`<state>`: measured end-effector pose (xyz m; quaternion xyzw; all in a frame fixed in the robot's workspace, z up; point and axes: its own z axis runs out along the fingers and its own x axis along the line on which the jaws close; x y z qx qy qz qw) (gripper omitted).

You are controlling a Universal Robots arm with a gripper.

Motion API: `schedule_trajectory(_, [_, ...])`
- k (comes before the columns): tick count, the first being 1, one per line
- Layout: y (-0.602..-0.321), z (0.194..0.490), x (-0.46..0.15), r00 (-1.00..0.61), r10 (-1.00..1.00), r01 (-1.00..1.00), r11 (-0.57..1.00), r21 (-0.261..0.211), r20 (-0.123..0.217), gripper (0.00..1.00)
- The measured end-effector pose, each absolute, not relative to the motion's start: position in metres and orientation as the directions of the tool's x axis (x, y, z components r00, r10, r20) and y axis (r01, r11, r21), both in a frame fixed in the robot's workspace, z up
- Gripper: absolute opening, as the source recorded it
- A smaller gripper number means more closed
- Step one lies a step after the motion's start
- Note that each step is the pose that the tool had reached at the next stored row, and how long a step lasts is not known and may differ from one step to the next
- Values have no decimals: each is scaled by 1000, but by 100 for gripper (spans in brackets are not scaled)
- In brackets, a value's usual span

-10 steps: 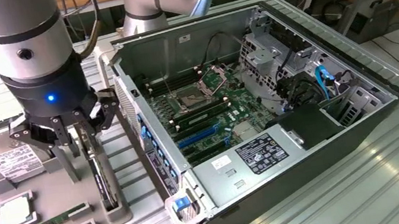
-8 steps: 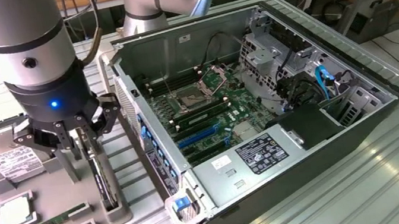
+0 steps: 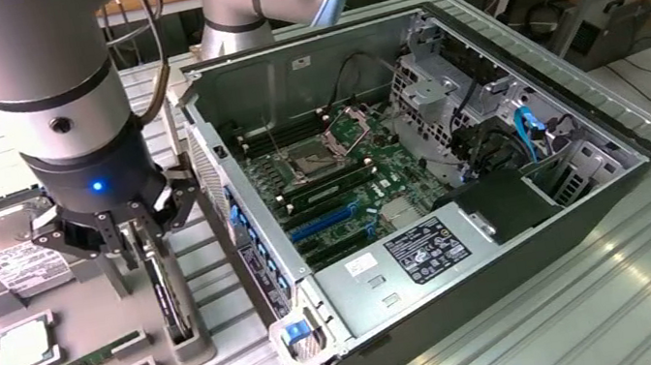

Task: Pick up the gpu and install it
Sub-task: 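Pick up the gpu and move the gpu toward the slot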

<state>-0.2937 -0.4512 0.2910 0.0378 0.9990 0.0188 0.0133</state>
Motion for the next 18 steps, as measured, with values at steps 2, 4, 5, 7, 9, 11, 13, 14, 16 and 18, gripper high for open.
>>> schedule_trajectory(2, [-451,287,-294,-997,76,75,996,39,-25,36])
schedule_trajectory(4, [-451,283,-294,-997,76,75,996,39,-25,36])
schedule_trajectory(5, [-451,280,-294,-997,76,75,996,39,-25,36])
schedule_trajectory(7, [-451,277,-294,-997,76,75,996,39,-25,36])
schedule_trajectory(9, [-451,272,-294,-997,76,75,996,39,-25,36])
schedule_trajectory(11, [-451,268,-294,-997,76,75,996,39,-25,36])
schedule_trajectory(13, [-451,264,-294,-997,76,75,996,39,-25,36])
schedule_trajectory(14, [-451,262,-294,-997,76,75,996,39,-25,36])
schedule_trajectory(16, [-451,258,-294,-997,76,75,996,39,-25,36])
schedule_trajectory(18, [-451,254,-294,-997,76,75,996,39,-25,36])
